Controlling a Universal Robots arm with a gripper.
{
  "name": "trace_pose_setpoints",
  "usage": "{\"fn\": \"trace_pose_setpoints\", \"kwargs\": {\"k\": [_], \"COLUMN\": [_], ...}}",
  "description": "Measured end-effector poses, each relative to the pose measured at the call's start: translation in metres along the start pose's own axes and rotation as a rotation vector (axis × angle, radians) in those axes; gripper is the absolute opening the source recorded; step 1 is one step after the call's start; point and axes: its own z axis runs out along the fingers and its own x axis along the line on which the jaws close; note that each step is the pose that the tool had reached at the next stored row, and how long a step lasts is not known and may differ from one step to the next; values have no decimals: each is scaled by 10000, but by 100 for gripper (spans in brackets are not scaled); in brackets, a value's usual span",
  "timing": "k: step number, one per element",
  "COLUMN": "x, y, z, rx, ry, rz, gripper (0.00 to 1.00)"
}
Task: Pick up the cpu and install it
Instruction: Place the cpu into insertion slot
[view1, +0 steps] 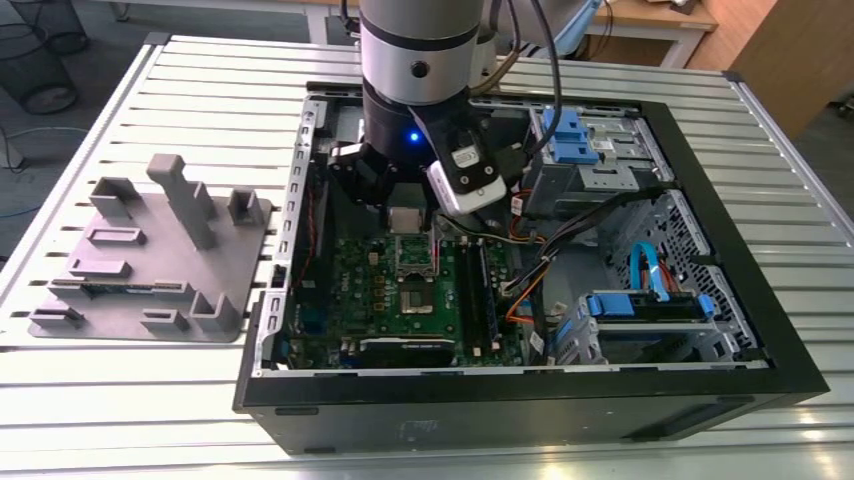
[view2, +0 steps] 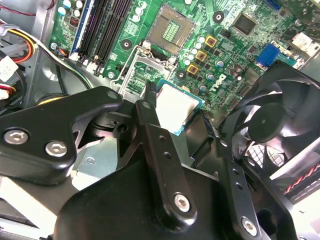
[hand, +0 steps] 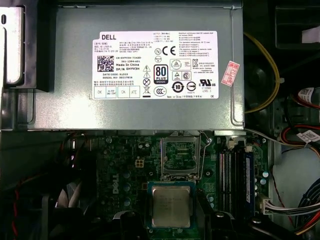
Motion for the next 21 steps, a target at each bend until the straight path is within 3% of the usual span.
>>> {"fn": "trace_pose_setpoints", "kwargs": {"k": [11,21], "x": [0,1], "y": [0,-13], "z": [16,174], "rx": [-3,-1], "ry": [-2,0], "rz": [0,0], "gripper": [47,47]}}
